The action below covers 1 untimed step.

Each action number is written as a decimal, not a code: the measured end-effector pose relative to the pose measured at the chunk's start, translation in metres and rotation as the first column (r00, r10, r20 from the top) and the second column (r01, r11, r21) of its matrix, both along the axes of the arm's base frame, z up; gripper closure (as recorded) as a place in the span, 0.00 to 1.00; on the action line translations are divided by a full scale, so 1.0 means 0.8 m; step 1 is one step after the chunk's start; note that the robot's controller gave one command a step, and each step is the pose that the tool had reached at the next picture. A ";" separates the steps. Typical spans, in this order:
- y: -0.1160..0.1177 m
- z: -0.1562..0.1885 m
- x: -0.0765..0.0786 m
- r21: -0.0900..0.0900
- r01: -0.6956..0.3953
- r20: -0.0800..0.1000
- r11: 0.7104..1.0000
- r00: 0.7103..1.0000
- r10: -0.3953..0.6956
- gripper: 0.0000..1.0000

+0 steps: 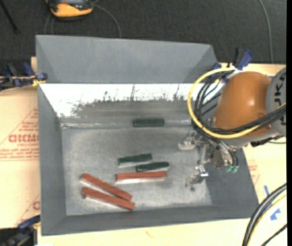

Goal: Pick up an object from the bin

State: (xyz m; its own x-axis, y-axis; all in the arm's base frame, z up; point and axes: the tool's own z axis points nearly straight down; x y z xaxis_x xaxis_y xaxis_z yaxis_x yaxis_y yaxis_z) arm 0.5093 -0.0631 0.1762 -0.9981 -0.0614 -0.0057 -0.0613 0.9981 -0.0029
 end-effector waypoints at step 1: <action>-0.010 -0.122 0.053 0.003 -0.090 -0.009 0.996 0.996 0.090 1.00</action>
Offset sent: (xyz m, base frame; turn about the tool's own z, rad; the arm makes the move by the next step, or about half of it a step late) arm 0.0000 0.0000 0.0000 0.0000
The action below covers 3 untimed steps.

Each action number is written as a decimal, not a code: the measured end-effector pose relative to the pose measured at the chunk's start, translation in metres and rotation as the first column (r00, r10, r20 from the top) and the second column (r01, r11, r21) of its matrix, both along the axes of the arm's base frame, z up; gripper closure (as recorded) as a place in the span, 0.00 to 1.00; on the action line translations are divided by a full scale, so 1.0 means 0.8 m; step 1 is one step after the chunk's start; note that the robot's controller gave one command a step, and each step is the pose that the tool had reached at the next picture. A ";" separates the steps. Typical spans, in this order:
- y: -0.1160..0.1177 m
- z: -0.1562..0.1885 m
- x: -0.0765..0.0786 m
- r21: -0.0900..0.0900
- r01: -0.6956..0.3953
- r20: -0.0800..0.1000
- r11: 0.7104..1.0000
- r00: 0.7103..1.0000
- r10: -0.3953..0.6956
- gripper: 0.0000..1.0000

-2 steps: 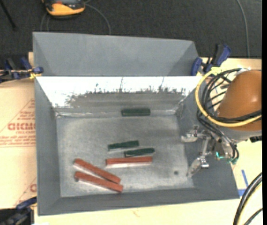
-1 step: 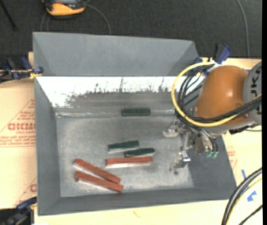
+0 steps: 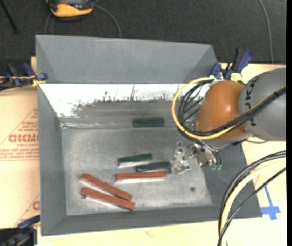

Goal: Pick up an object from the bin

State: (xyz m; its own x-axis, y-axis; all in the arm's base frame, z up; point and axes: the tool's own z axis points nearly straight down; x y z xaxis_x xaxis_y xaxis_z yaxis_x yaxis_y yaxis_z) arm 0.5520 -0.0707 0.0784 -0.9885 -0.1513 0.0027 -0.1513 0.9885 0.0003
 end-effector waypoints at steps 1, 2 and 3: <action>0.001 -0.001 0.007 -0.001 0.000 0.031 1.000 1.000 0.000 0.00; -0.001 -0.001 -0.002 -0.001 -0.004 -0.008 1.000 1.000 0.004 1.00; 0.001 -0.001 0.007 -0.002 -0.003 0.030 1.000 1.000 0.003 0.00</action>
Offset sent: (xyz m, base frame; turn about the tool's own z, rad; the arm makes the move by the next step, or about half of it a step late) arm 0.0000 0.0000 0.0000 0.0000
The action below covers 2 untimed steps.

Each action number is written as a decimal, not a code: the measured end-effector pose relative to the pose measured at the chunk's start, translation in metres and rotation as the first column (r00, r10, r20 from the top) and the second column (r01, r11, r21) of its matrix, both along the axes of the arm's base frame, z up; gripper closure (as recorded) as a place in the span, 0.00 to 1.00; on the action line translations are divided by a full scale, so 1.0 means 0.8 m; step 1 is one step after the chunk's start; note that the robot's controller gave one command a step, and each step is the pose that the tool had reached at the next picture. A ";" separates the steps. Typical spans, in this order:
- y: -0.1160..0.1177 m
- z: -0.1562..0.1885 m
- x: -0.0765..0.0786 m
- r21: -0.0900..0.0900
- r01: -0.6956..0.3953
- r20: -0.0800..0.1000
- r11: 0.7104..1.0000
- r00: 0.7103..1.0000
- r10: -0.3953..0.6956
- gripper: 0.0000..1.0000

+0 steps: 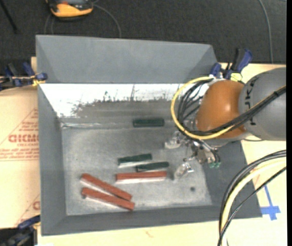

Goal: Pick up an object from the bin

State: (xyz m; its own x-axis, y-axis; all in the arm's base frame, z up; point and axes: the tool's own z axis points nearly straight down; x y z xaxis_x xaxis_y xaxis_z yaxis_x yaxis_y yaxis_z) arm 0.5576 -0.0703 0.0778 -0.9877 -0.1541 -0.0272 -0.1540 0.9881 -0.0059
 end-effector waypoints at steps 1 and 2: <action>0.000 0.000 0.000 0.000 -0.001 -0.001 1.000 1.000 0.001 0.00; 0.054 0.003 0.012 -0.013 -0.195 -0.026 0.981 0.980 0.195 1.00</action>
Offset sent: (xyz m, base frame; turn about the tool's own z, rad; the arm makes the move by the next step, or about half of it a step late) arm 0.0049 0.0522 -0.0078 -0.2008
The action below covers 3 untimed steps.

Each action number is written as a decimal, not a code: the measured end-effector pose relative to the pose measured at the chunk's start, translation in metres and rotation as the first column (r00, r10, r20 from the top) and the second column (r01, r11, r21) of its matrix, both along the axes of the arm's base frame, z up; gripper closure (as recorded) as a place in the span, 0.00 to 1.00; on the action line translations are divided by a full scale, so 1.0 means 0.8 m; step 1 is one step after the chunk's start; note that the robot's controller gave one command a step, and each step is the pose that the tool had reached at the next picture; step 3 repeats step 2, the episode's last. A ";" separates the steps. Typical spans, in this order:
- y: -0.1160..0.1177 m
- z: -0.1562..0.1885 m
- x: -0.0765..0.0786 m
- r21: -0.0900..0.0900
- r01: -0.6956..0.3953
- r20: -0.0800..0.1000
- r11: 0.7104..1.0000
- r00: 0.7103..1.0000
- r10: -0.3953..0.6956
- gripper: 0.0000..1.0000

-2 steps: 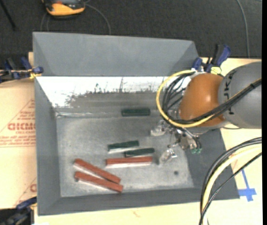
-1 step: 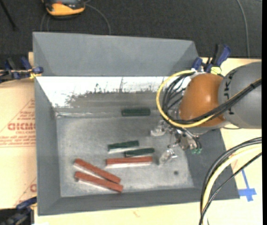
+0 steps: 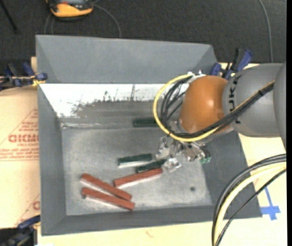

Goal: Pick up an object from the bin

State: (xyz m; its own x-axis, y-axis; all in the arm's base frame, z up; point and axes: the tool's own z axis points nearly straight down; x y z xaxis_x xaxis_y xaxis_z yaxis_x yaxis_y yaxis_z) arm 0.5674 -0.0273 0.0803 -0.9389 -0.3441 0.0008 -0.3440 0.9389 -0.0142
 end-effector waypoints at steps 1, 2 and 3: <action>0.000 0.000 0.000 0.000 -0.001 0.000 1.000 1.000 0.001 1.00; 0.006 0.247 -0.005 0.013 -0.007 -0.003 1.000 1.000 0.007 1.00; 0.006 0.247 -0.005 0.013 -0.007 -0.003 1.000 1.000 0.007 1.00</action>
Offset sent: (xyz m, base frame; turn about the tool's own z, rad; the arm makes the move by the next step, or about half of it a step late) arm -0.0047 0.0041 0.3094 -0.0143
